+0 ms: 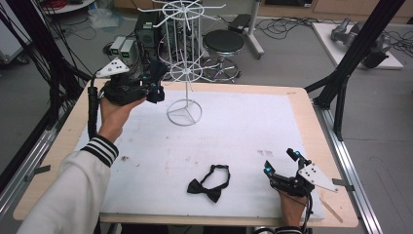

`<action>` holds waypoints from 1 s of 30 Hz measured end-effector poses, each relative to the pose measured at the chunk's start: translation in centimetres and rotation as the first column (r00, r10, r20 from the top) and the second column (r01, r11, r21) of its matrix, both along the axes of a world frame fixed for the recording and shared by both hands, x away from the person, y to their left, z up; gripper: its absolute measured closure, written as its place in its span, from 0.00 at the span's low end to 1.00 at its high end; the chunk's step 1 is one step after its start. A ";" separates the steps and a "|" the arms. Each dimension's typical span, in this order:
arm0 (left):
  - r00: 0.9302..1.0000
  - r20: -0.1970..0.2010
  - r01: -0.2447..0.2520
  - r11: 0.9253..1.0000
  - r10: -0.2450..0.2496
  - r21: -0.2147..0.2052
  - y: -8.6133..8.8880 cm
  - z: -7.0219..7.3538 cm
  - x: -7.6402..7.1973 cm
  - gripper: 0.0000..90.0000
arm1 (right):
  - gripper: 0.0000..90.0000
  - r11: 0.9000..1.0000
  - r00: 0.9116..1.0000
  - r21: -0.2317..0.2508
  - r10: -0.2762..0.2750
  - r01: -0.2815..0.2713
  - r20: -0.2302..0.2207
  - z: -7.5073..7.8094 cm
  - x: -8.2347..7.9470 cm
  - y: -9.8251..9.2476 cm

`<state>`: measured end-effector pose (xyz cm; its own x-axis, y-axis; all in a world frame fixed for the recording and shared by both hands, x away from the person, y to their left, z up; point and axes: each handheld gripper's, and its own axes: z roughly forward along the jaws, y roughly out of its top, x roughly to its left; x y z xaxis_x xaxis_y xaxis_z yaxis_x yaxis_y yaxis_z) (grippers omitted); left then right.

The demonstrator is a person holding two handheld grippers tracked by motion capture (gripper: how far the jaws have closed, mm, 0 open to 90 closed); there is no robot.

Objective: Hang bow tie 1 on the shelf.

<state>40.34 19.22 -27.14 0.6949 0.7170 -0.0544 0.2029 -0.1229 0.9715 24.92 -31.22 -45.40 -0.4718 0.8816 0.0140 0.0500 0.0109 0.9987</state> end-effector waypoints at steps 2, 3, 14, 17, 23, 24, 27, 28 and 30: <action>1.000 -0.001 0.001 1.000 -0.001 0.003 -0.1 0.1 0.1 0.83 | 0.08 1.000 1.000 0.003 0.000 0.000 -0.001 0.0 0.0 0.0; 1.000 0.002 0.000 1.000 0.000 0.006 -0.2 0.2 0.1 0.83 | 0.08 1.000 1.000 0.003 0.000 0.000 -0.001 0.0 0.0 0.0; 1.000 0.004 0.009 1.000 -0.009 0.013 -1.6 0.8 0.4 0.83 | 0.08 1.000 1.000 0.003 0.001 -0.001 -0.002 0.0 0.0 0.0; 1.000 0.007 0.012 1.000 -0.012 0.021 -1.9 1.0 0.4 0.83 | 0.08 1.000 1.000 0.003 0.003 -0.003 -0.002 0.0 0.0 0.0; 1.000 0.004 0.019 0.999 -0.019 0.034 -2.6 1.1 0.5 0.83 | 0.08 1.000 1.000 0.004 0.004 -0.004 -0.003 0.0 0.0 0.0; 1.000 0.004 0.018 0.999 -0.018 0.040 -2.7 1.1 0.5 0.83 | 0.08 1.000 1.000 0.003 0.003 -0.003 -0.003 0.0 0.0 0.0; 1.000 -0.003 0.019 0.999 -0.018 0.047 -2.9 1.0 0.6 0.83 | 0.08 1.000 1.000 0.003 0.003 -0.003 -0.003 0.0 0.0 0.0; 1.000 -0.003 0.020 0.999 -0.020 0.048 -2.9 0.9 0.6 0.83 | 0.08 1.000 1.000 0.004 0.002 -0.002 -0.001 0.0 0.0 0.0; 1.000 -0.002 0.022 0.999 -0.022 0.050 -3.0 1.0 0.6 0.83 | 0.08 1.000 1.000 0.003 0.003 -0.003 -0.004 0.0 0.0 0.0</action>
<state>40.98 16.18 -26.16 0.7106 0.7033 -0.0200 0.2011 -0.1758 0.9637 24.93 -31.24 -45.39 -0.4744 0.8801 0.0186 0.0535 0.0077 0.9985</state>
